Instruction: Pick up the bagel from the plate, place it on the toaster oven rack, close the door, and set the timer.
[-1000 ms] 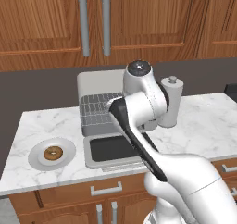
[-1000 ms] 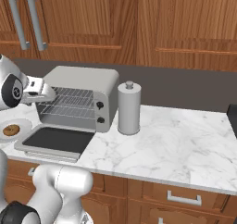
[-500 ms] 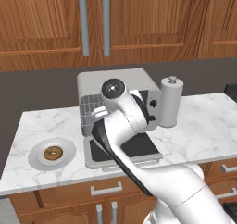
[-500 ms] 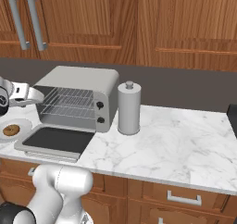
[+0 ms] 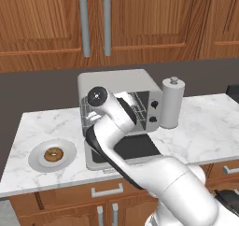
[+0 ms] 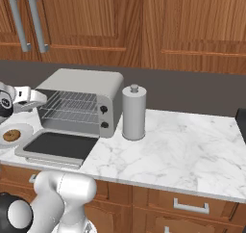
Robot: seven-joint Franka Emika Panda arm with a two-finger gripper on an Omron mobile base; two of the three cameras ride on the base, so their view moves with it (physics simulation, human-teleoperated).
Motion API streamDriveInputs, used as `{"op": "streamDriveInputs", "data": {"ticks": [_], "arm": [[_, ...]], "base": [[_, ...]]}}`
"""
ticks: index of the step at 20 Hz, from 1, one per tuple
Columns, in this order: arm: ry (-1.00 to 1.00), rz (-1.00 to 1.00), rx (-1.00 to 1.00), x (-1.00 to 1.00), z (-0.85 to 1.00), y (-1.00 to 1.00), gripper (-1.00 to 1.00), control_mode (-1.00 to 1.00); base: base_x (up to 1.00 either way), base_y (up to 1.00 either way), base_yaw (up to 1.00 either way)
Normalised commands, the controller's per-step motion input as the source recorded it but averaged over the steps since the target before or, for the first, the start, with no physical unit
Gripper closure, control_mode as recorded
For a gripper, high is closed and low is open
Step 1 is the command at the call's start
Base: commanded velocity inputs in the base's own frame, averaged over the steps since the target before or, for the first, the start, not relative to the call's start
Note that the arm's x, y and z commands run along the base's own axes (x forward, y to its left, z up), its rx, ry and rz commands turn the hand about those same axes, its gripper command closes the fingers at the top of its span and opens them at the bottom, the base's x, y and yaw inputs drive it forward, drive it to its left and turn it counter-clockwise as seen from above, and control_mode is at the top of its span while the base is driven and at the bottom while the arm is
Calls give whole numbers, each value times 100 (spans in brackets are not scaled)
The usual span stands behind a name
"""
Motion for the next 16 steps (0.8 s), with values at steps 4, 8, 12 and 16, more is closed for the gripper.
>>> {"op": "streamDriveInputs", "data": {"ticks": [4, 8, 12, 16], "arm": [[-2, 0, 0, 43, -23, 0, -100, -100], [-6, 0, 7, 26, -34, 0, -100, -100], [-10, 0, 11, 27, -26, 0, -100, -100], [-9, 0, 9, 29, -17, 0, -100, -100]], "base": [[0, 0, 0], [0, 0, 0], [0, 0, 0], [0, 0, 0]]}}
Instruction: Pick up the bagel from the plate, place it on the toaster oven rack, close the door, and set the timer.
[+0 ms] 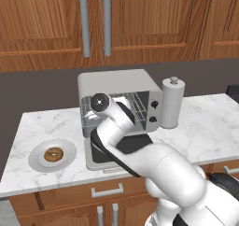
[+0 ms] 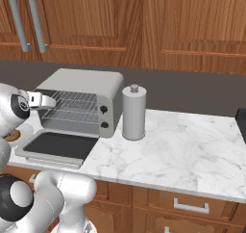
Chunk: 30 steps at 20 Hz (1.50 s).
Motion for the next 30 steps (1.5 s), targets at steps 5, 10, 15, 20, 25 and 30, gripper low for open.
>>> {"op": "streamDriveInputs", "data": {"ticks": [5, 10, 15, 20, 25, 30], "arm": [[-3, -2, 6, 19, -13, 0, -100, -100], [0, -4, 3, 26, 0, 4, -100, -100], [0, -5, 1, 25, -2, 7, -100, -100], [0, -4, 0, 30, -9, 8, -100, -100], [0, -2, 0, 39, -16, 5, -100, -100], [0, 0, 0, 23, -33, 0, -100, -100]], "base": [[0, 0, 0], [0, 0, 0], [0, 0, 0], [0, 0, 0], [0, 0, 0], [0, 0, 0]]}}
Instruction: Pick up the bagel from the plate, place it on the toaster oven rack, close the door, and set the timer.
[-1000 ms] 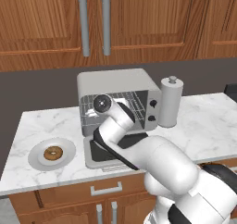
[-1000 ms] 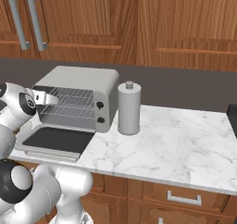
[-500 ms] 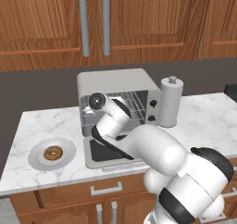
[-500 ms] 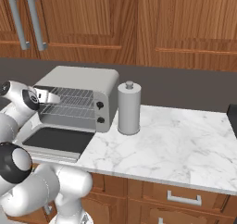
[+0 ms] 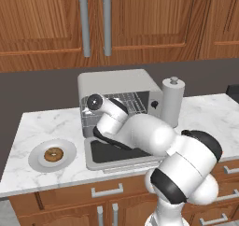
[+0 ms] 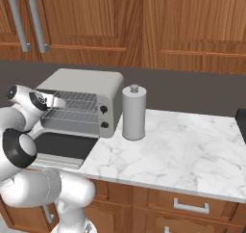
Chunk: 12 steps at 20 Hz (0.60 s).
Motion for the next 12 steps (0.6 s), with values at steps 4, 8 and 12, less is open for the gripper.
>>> {"op": "streamDriveInputs", "data": {"ticks": [4, 8, 12], "arm": [[0, 0, 0, 26, -27, 0, -100, -100], [0, 0, 1, 26, -13, 0, -100, -100], [0, 0, 1, 26, -8, 0, -100, -100]], "base": [[0, 0, 0], [0, 0, 0], [0, 0, 0]]}}
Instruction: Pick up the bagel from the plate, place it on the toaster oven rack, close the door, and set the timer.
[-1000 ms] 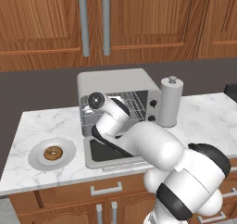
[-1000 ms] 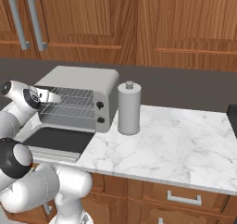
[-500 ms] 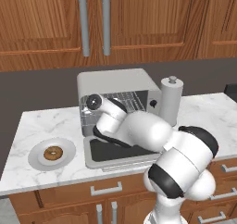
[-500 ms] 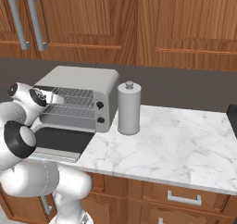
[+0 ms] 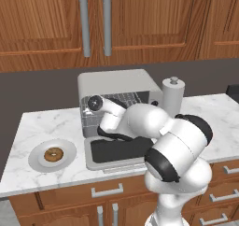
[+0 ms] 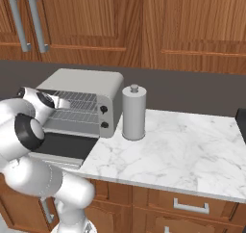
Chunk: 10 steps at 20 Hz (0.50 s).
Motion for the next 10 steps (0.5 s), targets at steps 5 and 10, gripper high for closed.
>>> {"op": "streamDriveInputs", "data": {"ticks": [5, 10], "arm": [[0, 0, 1, 21, -8, 0, -100, -100], [0, 0, 1, 18, -24, 0, -100, -100]], "base": [[0, 0, 0], [0, 0, 0]]}}
